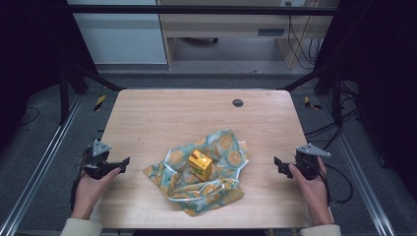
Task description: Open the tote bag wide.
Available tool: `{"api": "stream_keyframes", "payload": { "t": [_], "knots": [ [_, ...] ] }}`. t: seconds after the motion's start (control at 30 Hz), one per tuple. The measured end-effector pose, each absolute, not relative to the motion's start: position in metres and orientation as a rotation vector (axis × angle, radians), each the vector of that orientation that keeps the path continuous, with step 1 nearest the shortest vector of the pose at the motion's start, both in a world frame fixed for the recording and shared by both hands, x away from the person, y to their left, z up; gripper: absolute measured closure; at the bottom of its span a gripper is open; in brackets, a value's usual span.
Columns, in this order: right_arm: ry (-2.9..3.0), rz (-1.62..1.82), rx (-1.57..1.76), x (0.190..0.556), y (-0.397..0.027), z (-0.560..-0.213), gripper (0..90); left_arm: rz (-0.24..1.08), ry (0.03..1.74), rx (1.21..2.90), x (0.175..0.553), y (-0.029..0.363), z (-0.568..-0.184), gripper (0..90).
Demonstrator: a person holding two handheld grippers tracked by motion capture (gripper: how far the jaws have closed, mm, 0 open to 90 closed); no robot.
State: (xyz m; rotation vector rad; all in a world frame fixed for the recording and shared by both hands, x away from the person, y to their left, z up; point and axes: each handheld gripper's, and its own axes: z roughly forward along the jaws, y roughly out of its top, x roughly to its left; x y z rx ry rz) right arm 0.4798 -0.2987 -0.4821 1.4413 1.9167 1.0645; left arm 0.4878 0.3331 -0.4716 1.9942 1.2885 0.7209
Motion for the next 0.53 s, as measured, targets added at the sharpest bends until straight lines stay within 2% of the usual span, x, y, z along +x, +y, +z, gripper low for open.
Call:
{"api": "stream_keyframes", "payload": {
  "t": [0.2,0.53],
  "knots": [
    [1.952,1.052,1.421,0.4786,-0.2953,-0.4861,5.5,0.705,1.267,2.060,0.4898,0.3273,-0.4785,5.7],
    [1.976,1.033,1.414,0.4736,-0.2934,-0.4885,8.1,0.699,1.275,2.052,0.4893,0.3266,-0.4801,5.6]
  ]
}}
